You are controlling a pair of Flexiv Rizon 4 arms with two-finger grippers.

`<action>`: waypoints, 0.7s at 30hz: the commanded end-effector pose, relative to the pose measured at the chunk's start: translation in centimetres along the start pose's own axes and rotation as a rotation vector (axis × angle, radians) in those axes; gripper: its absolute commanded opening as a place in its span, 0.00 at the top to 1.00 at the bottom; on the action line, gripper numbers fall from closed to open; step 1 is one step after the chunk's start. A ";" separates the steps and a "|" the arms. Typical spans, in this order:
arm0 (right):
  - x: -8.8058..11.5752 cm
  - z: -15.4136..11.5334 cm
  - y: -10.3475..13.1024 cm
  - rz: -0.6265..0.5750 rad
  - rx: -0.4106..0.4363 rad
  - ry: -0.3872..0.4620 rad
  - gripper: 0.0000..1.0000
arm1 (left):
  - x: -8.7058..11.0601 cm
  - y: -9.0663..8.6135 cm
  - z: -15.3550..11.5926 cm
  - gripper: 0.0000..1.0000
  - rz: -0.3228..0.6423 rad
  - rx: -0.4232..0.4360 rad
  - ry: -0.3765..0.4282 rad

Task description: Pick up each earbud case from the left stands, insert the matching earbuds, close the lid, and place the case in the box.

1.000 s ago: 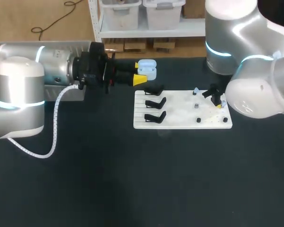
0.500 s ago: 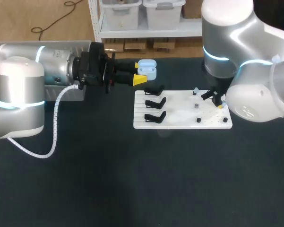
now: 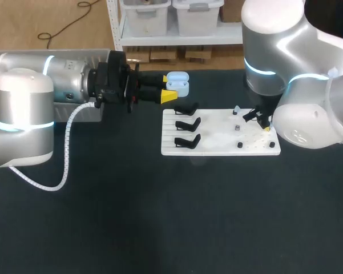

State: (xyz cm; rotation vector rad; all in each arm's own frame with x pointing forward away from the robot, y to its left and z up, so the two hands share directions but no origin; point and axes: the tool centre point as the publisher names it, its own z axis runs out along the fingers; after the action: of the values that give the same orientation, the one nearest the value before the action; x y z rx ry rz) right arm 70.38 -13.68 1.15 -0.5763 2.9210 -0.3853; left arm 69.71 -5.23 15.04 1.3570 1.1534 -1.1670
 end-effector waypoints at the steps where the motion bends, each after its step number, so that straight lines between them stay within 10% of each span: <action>1: 0.4 -0.1 0.1 0.003 0.016 -0.012 1.00 | 0.1 0.1 0.0 1.00 0.002 0.000 -0.002; 21: 1.7 -10.0 1.6 0.058 -0.024 -0.033 1.00 | 0.1 0.1 0.0 1.00 0.002 0.000 -0.002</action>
State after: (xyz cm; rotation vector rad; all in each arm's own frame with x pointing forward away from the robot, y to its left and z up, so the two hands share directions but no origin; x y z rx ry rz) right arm 67.58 -10.86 7.07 -0.5093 2.8972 -0.3452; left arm 69.71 -5.23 15.04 1.3570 1.1534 -1.1670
